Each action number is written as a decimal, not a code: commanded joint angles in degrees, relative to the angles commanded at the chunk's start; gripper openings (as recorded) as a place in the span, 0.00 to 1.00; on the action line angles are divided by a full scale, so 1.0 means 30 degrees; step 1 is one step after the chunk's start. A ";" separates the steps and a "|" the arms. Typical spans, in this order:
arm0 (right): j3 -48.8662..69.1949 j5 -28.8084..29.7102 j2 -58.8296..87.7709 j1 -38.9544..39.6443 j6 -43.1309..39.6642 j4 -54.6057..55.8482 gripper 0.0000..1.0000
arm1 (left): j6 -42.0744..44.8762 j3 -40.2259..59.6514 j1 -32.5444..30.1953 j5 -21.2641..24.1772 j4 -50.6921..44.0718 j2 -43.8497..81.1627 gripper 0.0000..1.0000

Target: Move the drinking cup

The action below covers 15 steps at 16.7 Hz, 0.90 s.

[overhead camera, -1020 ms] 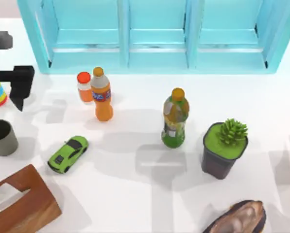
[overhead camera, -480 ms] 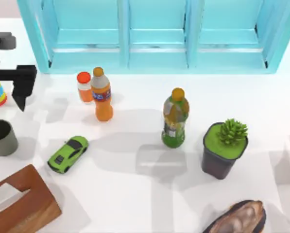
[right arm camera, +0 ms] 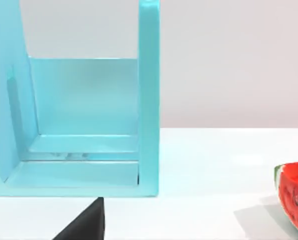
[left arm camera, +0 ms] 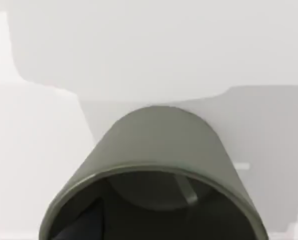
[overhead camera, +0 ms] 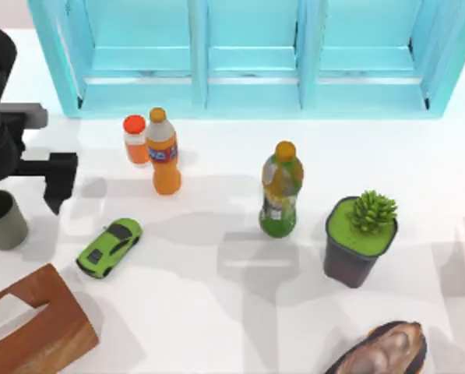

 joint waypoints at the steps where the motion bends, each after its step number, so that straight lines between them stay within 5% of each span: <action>1: 0.0000 0.0000 0.0000 0.0000 0.0000 0.0000 1.00 | 0.0001 -0.0470 0.0002 0.0001 0.0573 0.0182 1.00; 6: 0.0000 0.0000 0.0000 0.0000 0.0000 0.0000 1.00 | 0.0004 -0.0926 0.0002 0.0002 0.1103 0.0373 1.00; 15: 0.0000 0.0000 0.0000 0.0000 0.0000 0.0000 1.00 | 0.0004 -0.0926 0.0002 0.0002 0.1103 0.0373 0.32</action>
